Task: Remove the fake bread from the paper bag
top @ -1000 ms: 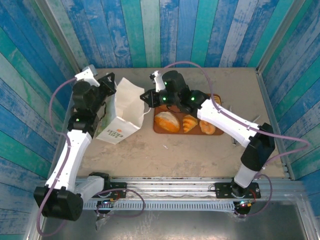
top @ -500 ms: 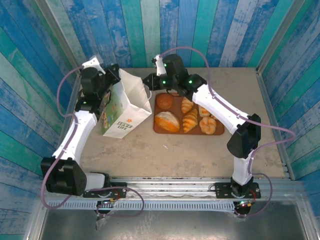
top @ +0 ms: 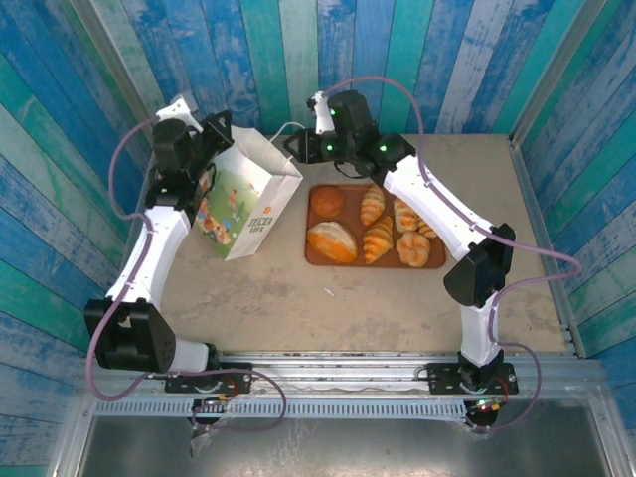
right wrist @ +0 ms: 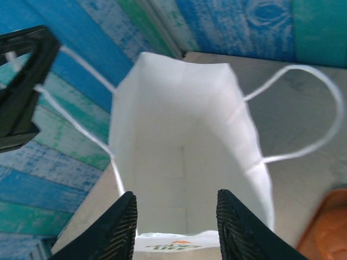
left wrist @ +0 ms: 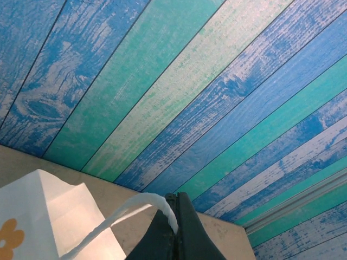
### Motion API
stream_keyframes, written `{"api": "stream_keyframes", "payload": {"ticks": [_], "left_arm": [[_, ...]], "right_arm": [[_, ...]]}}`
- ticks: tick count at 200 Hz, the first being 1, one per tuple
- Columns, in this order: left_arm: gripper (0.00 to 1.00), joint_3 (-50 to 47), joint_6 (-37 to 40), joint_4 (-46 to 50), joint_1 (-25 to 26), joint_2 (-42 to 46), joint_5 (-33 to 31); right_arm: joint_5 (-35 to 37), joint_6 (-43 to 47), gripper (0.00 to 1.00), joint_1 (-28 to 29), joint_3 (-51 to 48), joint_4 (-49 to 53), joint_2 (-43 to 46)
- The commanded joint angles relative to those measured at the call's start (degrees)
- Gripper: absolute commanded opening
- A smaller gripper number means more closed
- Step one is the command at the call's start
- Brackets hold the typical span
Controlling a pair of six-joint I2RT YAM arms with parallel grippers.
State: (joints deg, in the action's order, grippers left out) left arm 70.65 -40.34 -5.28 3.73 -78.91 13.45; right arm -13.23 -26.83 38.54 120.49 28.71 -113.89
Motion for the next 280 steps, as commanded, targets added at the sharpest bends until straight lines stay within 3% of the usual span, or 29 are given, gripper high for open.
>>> {"api": "stream_keyframes", "payload": {"ticks": [1,10,25,52,88,122,157,202,280], "left_arm": [[0.00,1.2,0.1,-0.3,-0.3,-1.1,2.0],[0.00,1.3,0.1,-0.3,-0.3,-1.0,2.4],[0.00,1.3,-0.2,-0.4,-0.3,-0.8,3.1],[0.00,0.9,-0.7,-0.8,-0.3,-0.1,4.2],[0.00,0.0,-0.3,0.1,-0.3,1.2,4.0],[0.00,-0.2,0.1,0.9,-0.3,2.0,3.9],[0.00,0.3,0.5,1.1,-0.4,1.9,3.1],[0.00,2.3,0.1,1.2,-1.4,0.0,2.2],[0.01,3.7,-0.5,0.8,-3.8,-4.7,2.0]], "right_arm": [[2.7,1.1,0.54,-2.4,2.4,3.6,-2.5],[2.8,1.3,0.61,-2.7,3.2,4.3,-3.3],[2.8,1.4,0.65,-3.1,3.9,4.6,-5.3],[-3.8,1.4,0.68,-3.8,8.5,4.8,-10.6],[-2.6,0.1,0.69,-3.8,13.8,5.9,-15.8],[-4.1,0.1,0.31,-3.8,18.8,6.2,-18.0],[0.8,0.2,0.09,-3.8,16.7,5.5,-13.7],[2.2,0.5,0.03,-3.8,16.4,3.3,-10.1],[2.1,-0.4,0.04,-3.8,18.2,3.9,-11.2]]}}
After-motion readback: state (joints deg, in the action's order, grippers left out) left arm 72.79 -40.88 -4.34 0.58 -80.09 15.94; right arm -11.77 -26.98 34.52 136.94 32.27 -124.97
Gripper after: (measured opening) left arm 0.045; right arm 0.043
